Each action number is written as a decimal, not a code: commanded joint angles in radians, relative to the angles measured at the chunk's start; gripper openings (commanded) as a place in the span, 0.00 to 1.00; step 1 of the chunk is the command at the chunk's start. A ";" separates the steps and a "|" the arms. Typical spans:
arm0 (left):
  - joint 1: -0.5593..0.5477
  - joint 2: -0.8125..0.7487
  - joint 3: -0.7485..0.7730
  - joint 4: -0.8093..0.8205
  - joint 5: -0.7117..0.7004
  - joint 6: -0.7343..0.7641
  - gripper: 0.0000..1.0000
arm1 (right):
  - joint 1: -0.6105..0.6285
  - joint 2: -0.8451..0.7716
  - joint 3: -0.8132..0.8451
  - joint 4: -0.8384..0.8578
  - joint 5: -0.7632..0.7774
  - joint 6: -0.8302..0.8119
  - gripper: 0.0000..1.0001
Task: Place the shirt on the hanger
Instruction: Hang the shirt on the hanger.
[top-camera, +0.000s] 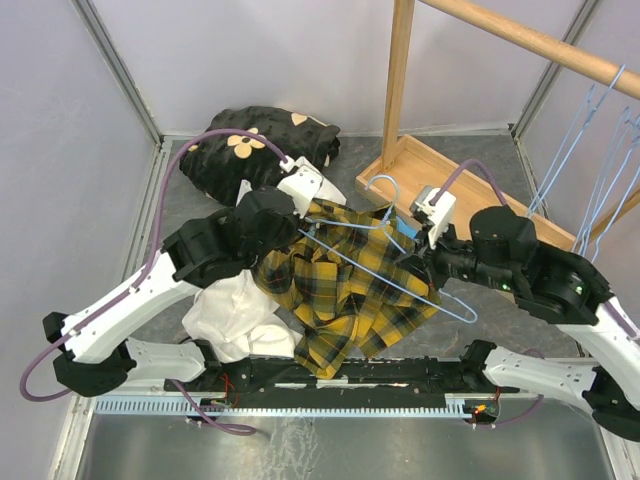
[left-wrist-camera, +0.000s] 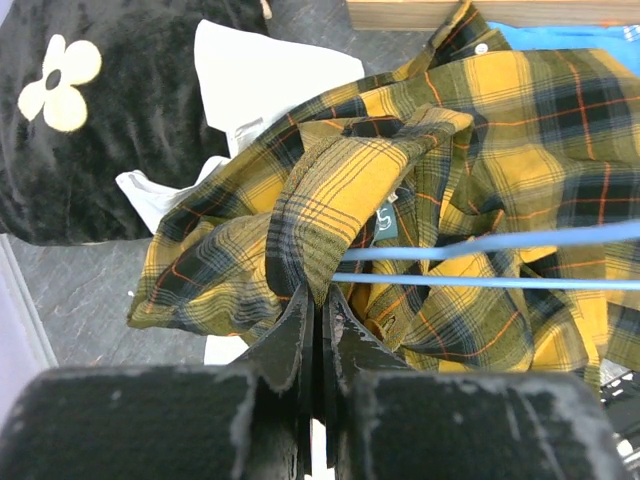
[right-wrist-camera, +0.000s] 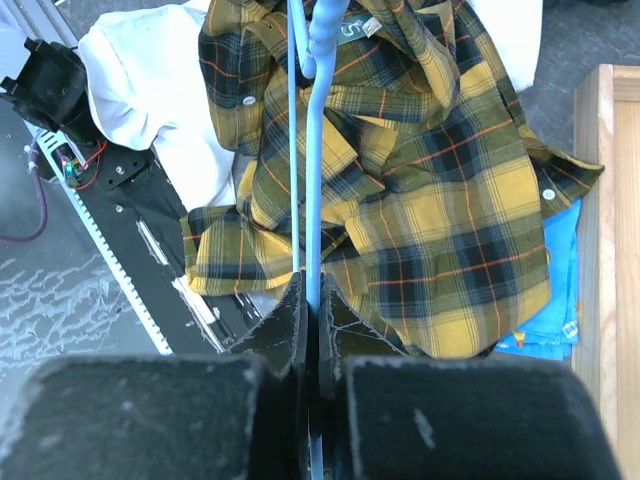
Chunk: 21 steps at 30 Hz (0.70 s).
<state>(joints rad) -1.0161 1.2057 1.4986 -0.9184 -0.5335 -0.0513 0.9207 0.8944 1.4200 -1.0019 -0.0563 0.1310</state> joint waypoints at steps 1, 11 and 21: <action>0.002 -0.057 0.024 0.010 0.070 -0.021 0.03 | -0.002 0.028 -0.035 0.206 -0.040 0.025 0.00; 0.004 -0.059 0.121 -0.077 0.028 0.035 0.03 | -0.001 0.128 -0.096 0.480 -0.174 0.086 0.00; 0.003 -0.049 0.180 -0.105 0.070 0.061 0.03 | 0.000 0.206 -0.186 0.685 -0.167 0.078 0.00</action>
<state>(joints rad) -1.0157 1.1587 1.6146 -1.0355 -0.4953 -0.0357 0.9207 1.0737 1.2201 -0.4706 -0.2092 0.2192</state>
